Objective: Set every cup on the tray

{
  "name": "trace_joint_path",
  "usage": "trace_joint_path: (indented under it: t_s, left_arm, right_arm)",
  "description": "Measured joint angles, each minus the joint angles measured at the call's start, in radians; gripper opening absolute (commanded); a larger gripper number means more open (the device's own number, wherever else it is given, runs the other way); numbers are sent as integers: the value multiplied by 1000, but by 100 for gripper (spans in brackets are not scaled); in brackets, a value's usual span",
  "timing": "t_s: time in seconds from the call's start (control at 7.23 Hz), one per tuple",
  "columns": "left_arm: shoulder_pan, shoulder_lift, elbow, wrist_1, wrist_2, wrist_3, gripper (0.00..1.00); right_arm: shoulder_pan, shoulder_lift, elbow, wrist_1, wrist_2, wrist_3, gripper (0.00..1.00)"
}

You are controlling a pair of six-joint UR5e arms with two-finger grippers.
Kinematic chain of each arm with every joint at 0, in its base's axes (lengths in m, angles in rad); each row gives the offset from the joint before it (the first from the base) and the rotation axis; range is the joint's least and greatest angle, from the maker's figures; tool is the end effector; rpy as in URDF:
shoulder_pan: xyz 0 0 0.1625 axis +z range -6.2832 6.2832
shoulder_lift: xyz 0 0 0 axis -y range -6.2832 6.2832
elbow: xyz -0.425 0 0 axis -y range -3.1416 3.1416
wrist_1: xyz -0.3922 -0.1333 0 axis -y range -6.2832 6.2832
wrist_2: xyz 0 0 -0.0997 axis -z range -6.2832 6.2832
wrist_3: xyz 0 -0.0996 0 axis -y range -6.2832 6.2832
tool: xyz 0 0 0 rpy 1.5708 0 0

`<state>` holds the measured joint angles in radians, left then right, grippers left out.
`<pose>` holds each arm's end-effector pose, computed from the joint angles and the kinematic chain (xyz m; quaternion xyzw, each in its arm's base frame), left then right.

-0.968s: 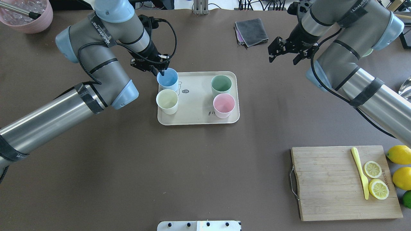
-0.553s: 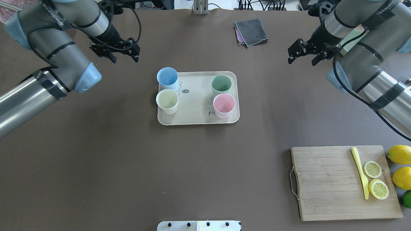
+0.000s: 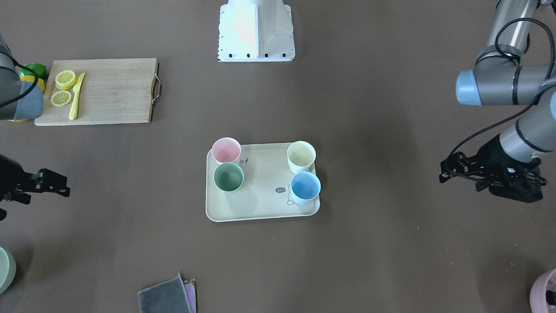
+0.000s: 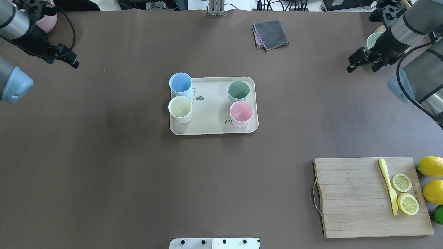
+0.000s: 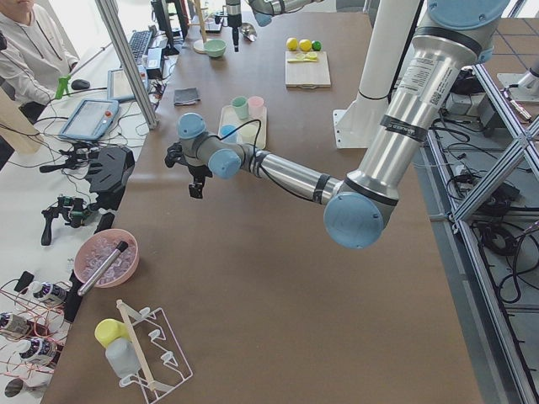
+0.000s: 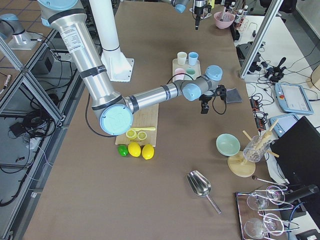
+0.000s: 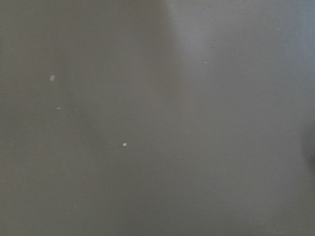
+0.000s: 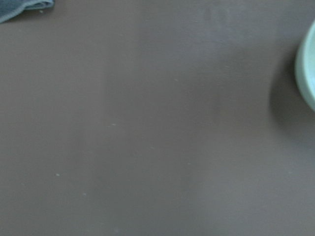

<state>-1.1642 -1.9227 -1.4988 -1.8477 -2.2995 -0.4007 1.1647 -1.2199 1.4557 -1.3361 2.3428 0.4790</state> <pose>0.1945 -0.6210 0.4635 0.1016 0.4159 0.1006 0.8981 -0.1976 -0.6211 0.4884 0.0383 -0.4233 -0.0549 0.9035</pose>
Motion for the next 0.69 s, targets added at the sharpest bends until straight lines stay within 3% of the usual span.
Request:
trace_joint_path:
  t_s: [0.28, 0.69]
  left_arm:
    - [-94, 111, -54, 42, -12, 180, 98]
    - [-192, 209, -208, 275, -30, 367, 98]
  right_arm:
    - [91, -84, 0, -3, 2, -154, 100]
    - [208, -156, 2, -11, 26, -307, 100]
